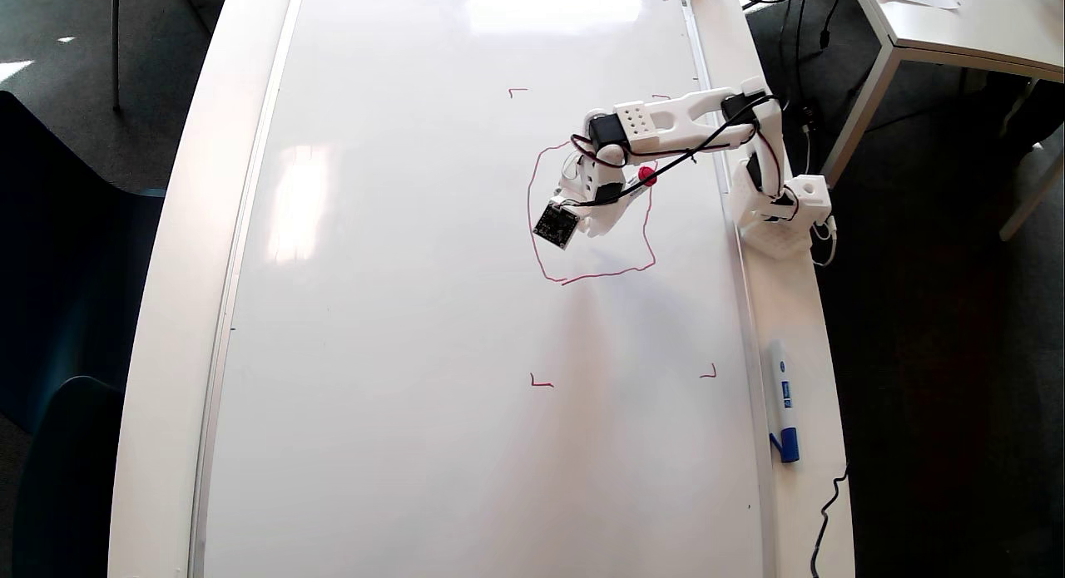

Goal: Draw on a whiteboard a robot head using a pen attached to the gripper

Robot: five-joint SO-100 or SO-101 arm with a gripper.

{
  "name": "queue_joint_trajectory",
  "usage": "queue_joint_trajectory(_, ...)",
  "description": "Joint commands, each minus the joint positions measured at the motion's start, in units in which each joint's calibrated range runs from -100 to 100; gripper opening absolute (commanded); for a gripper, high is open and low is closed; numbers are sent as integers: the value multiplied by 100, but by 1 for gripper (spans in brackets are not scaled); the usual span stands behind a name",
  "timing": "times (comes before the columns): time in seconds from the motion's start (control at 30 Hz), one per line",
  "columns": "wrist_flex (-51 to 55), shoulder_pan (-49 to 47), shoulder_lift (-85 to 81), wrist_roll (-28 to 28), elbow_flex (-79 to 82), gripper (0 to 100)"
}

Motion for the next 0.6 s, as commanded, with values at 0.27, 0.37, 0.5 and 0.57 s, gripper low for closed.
queue_joint_trajectory(0.27, -84, -67, -278, 21, -11, 1)
queue_joint_trajectory(0.37, -180, -163, -169, 21, -20, 1)
queue_joint_trajectory(0.5, -206, -170, 108, 21, -102, 1)
queue_joint_trajectory(0.57, -302, -170, 183, 15, -102, 1)
